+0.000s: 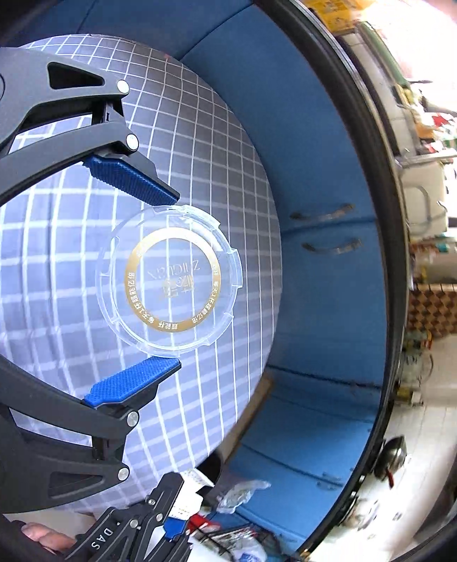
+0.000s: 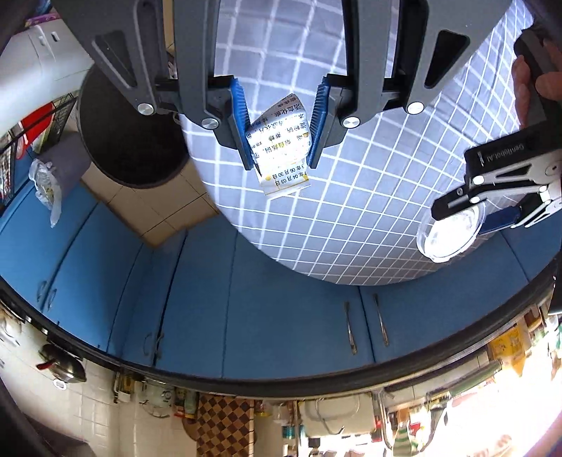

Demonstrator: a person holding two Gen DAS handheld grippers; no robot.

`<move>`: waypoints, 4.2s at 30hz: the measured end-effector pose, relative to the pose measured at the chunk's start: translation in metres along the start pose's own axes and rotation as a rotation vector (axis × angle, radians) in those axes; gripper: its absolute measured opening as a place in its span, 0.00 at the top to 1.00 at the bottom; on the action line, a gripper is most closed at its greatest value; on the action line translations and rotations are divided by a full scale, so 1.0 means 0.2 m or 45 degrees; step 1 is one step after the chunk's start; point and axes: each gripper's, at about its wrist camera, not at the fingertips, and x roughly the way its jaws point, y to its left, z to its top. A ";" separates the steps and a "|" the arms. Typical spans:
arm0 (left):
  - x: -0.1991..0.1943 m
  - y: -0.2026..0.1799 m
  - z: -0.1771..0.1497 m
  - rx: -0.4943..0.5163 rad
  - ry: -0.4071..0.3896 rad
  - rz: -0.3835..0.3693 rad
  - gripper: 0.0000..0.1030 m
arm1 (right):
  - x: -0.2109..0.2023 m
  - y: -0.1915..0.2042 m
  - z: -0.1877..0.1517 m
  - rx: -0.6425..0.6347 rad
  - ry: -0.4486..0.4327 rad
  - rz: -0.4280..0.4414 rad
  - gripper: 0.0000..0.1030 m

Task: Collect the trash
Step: 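Carry both items over the black bin while the right gripper opens to drop the carton, then open the left gripper to drop the clear lid into the bin, then move both open grippers back over the now empty table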

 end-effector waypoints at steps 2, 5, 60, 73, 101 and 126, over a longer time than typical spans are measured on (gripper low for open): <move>-0.05 -0.08 0.00 0.028 -0.012 -0.012 0.17 | -0.06 -0.03 -0.02 0.006 -0.015 -0.007 0.71; -0.11 -0.19 0.00 0.062 -0.020 -0.024 0.17 | -0.15 -0.09 -0.04 0.016 -0.044 -0.024 0.71; 0.05 -1.35 0.36 0.334 -0.105 -0.292 0.16 | -0.27 -1.17 -0.08 0.407 -0.208 -0.535 0.23; 0.04 -1.34 0.36 0.305 -0.133 -0.276 0.03 | -0.27 -1.16 -0.12 0.429 -0.200 -0.505 0.23; -0.31 -0.98 0.37 0.194 -0.241 -0.262 0.03 | -0.53 -0.81 0.02 0.316 -0.288 -0.483 0.23; -0.73 -0.57 0.30 0.083 -0.363 -0.227 0.03 | -0.83 -0.35 0.10 0.185 -0.378 -0.444 0.23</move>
